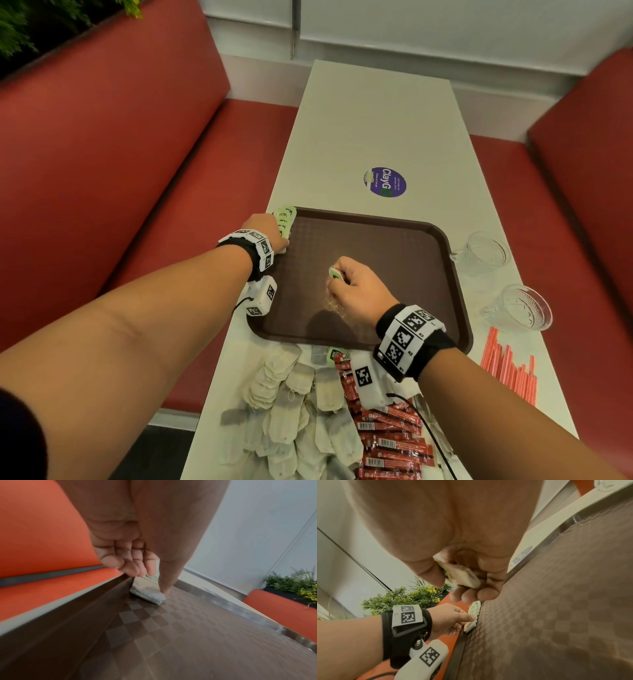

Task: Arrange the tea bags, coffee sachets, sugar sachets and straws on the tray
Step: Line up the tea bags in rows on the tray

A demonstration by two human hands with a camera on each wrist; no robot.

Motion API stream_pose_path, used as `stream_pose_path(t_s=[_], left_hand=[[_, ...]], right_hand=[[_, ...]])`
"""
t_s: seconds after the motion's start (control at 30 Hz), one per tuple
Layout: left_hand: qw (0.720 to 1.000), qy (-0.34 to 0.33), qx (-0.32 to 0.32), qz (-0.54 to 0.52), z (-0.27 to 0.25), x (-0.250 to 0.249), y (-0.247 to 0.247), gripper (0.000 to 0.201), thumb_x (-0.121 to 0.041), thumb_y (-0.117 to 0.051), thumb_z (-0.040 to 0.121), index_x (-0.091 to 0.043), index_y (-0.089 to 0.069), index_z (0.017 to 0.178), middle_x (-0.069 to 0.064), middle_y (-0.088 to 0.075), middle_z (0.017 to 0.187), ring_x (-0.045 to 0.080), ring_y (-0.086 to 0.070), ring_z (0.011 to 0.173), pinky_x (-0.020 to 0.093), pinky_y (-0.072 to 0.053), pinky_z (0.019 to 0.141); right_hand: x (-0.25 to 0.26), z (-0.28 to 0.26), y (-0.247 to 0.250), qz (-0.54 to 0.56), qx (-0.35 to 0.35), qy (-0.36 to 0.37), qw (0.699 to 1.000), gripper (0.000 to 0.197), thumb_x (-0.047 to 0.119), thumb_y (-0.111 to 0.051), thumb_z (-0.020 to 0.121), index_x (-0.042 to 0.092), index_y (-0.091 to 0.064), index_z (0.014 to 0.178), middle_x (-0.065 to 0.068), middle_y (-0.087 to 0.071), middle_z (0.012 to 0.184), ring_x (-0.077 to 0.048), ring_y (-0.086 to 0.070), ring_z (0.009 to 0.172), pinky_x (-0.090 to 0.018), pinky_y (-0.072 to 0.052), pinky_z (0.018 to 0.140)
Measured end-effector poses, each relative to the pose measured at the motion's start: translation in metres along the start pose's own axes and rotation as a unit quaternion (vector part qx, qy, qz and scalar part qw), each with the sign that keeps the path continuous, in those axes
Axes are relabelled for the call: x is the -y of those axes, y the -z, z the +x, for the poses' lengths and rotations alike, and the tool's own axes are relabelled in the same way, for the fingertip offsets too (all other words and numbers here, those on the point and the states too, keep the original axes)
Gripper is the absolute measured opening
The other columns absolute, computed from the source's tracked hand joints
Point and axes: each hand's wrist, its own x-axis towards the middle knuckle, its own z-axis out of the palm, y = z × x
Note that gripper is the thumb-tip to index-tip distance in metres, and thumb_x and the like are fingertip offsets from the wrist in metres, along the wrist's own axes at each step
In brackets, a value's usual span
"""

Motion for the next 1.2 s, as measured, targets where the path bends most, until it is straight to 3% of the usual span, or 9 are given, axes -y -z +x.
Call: stream_pose_path(t_s=[0.2,0.33,0.43,0.53,0.63,0.73,0.93,1.1,1.2], left_hand=[[1.0,-0.001,0.004,-0.012,-0.002,0.0,0.003,0.038,-0.047,-0.072,0.081,-0.012,-0.059,0.089,0.004,-0.06,0.084,0.024,-0.056,0.072,0.028,-0.035,0.048],[0.999,-0.015,-0.014,-0.029,-0.012,0.0,0.012,0.035,-0.047,-0.064,0.087,-0.012,-0.063,0.092,0.005,-0.064,0.088,0.025,-0.059,0.077,0.03,-0.043,0.059],[0.988,-0.084,-0.061,-0.115,-0.032,-0.004,0.029,0.031,-0.048,-0.055,0.095,-0.019,-0.064,0.092,0.0,-0.066,0.089,0.023,-0.062,0.084,0.033,-0.049,0.072],[0.953,-0.188,-0.046,-0.234,-0.065,-0.008,0.05,0.037,-0.06,-0.049,0.094,-0.028,-0.066,0.084,-0.005,-0.066,0.078,0.015,-0.062,0.074,0.032,-0.05,0.069],[0.929,-0.254,0.0,-0.268,-0.094,-0.008,0.064,0.04,-0.068,-0.058,0.083,-0.03,-0.071,0.083,-0.009,-0.065,0.072,0.001,-0.057,0.064,0.022,-0.047,0.063],[0.923,-0.299,0.014,-0.242,-0.105,-0.003,0.063,0.025,-0.054,-0.071,0.082,-0.03,-0.07,0.083,-0.013,-0.068,0.076,-0.004,-0.056,0.069,0.01,-0.039,0.063],[0.919,-0.275,-0.024,-0.282,-0.105,0.007,0.062,0.013,-0.044,-0.074,0.085,-0.032,-0.068,0.083,-0.011,-0.068,0.076,0.003,-0.059,0.073,0.023,-0.048,0.072],[0.924,-0.277,0.052,-0.257,-0.105,0.013,0.063,0.017,-0.039,-0.08,0.08,-0.031,-0.071,0.093,-0.014,-0.07,0.078,-0.003,-0.061,0.073,0.016,-0.047,0.071],[0.936,-0.244,0.032,-0.253,-0.096,0.02,0.058,0.013,-0.035,-0.079,0.082,-0.028,-0.073,0.091,-0.013,-0.069,0.076,-0.002,-0.059,0.07,0.022,-0.045,0.07]], right_hand=[[0.0,0.007,-0.004,0.065,0.019,0.0,0.998,0.01,0.023,-0.056,0.095,0.018,-0.057,0.087,-0.001,-0.073,0.084,-0.015,-0.072,0.071,-0.049,-0.059,0.081],[0.007,0.015,-0.005,0.058,0.02,0.012,0.998,0.011,0.028,-0.059,0.097,0.018,-0.06,0.094,0.0,-0.075,0.09,-0.017,-0.074,0.074,-0.05,-0.059,0.081],[0.013,0.02,-0.007,0.03,0.025,0.017,0.999,0.013,0.031,-0.064,0.095,0.019,-0.06,0.092,-0.004,-0.074,0.092,-0.015,-0.074,0.071,-0.049,-0.06,0.078],[0.02,0.023,-0.009,0.052,0.016,-0.012,0.998,0.012,0.028,-0.066,0.095,0.019,-0.06,0.089,-0.007,-0.073,0.091,-0.017,-0.075,0.069,-0.048,-0.062,0.071],[0.026,0.025,-0.008,0.061,0.012,-0.01,0.998,0.009,0.025,-0.066,0.095,0.016,-0.063,0.095,-0.008,-0.073,0.09,-0.019,-0.074,0.067,-0.042,-0.063,0.066],[0.031,0.027,-0.007,0.044,0.016,0.012,0.999,0.013,0.025,-0.064,0.096,0.015,-0.06,0.088,-0.006,-0.072,0.089,-0.018,-0.074,0.066,-0.04,-0.063,0.064],[0.032,0.031,-0.007,0.016,0.03,0.033,0.999,0.005,0.024,-0.066,0.094,0.022,-0.064,0.091,-0.001,-0.072,0.09,-0.019,-0.073,0.063,-0.039,-0.061,0.063],[0.03,0.029,-0.007,-0.014,0.029,0.03,0.999,0.017,0.036,-0.065,0.095,0.02,-0.064,0.094,0.001,-0.072,0.086,-0.014,-0.072,0.061,-0.03,-0.057,0.063],[0.024,0.031,-0.008,-0.003,0.019,0.012,1.0,0.009,0.029,-0.068,0.093,0.024,-0.062,0.091,0.001,-0.072,0.091,-0.017,-0.072,0.06,-0.029,-0.056,0.062]])
